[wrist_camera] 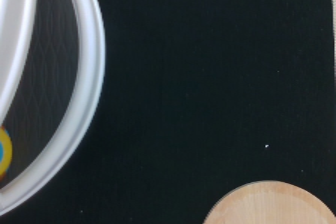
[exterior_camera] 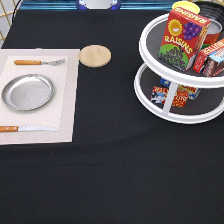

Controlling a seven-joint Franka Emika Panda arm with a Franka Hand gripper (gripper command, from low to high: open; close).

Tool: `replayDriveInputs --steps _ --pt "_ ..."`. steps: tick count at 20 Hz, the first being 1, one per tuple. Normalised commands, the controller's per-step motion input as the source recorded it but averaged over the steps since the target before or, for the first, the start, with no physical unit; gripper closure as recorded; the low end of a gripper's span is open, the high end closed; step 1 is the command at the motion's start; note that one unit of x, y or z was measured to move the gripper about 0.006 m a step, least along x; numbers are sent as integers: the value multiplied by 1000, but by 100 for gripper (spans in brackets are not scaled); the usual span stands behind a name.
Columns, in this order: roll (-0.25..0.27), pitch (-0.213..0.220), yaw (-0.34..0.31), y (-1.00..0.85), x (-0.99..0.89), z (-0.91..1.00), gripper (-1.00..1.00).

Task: Pick up the bowl from the lazy Susan and put bowl on the plate

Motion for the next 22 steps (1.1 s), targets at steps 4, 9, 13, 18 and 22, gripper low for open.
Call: replayDriveInputs --steps 4,9,13,18,22 --pt "18 7 0 117 236 124 -100" --pt "97 8 0 327 627 378 -100" --pt "140 -5 -8 263 717 271 -100" --pt "150 0 -24 167 786 146 -100" --pt "186 -6 0 175 732 26 -100"
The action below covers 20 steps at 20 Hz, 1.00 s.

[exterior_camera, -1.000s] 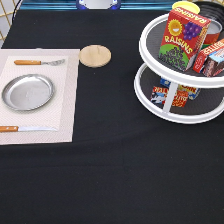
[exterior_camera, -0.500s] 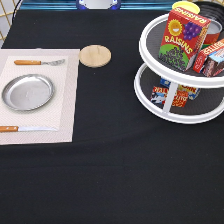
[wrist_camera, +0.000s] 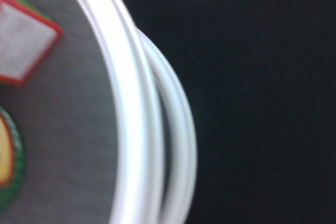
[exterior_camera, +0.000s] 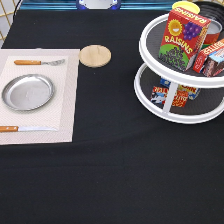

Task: Pick up the bowl from the lazy Susan and put bowl on the plate

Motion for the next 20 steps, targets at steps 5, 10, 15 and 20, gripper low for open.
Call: replayDriveInputs --steps 5,10,15,20 --pt "209 -45 0 174 437 -39 -100" --pt "181 -105 33 139 23 -213 -100" --pt "185 -162 82 18 -137 -356 -100" --pt "179 -113 61 38 3 -367 -100"
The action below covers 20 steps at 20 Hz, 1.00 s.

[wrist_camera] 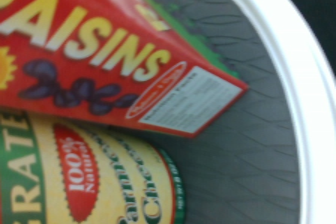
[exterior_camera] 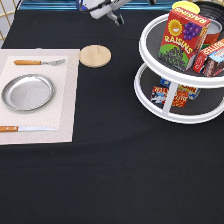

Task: Pick up the bowl from the lazy Susan and put bowl on the plate

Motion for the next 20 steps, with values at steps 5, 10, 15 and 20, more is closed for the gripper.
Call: replayDriveInputs --steps 5,10,15,20 --pt "93 29 -39 90 211 -215 -100" --pt "25 63 -134 84 155 -322 -100" --pt "24 60 -103 141 19 -315 -100" --pt "20 78 -46 387 0 -19 -100"
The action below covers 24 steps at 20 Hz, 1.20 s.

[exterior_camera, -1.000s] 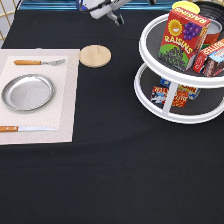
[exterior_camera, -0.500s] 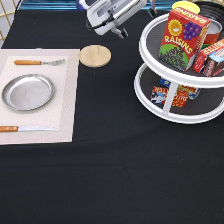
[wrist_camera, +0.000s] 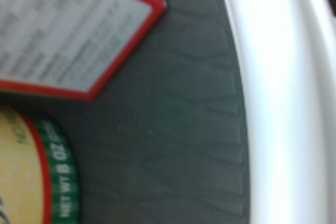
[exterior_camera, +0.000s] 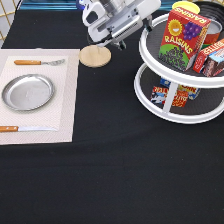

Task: Pick up the bowl from the lazy Susan and put bowl on the plate

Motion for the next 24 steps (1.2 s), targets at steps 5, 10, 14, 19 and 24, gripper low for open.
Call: replayDriveInputs --steps 5,10,14,19,24 --pt "1 93 -27 234 264 52 -100" --pt "1 41 -62 -20 507 -10 -100" --pt "0 31 -31 0 749 111 -100" --pt "0 6 0 0 817 225 -100" --pt "0 0 0 -10 614 215 -100"
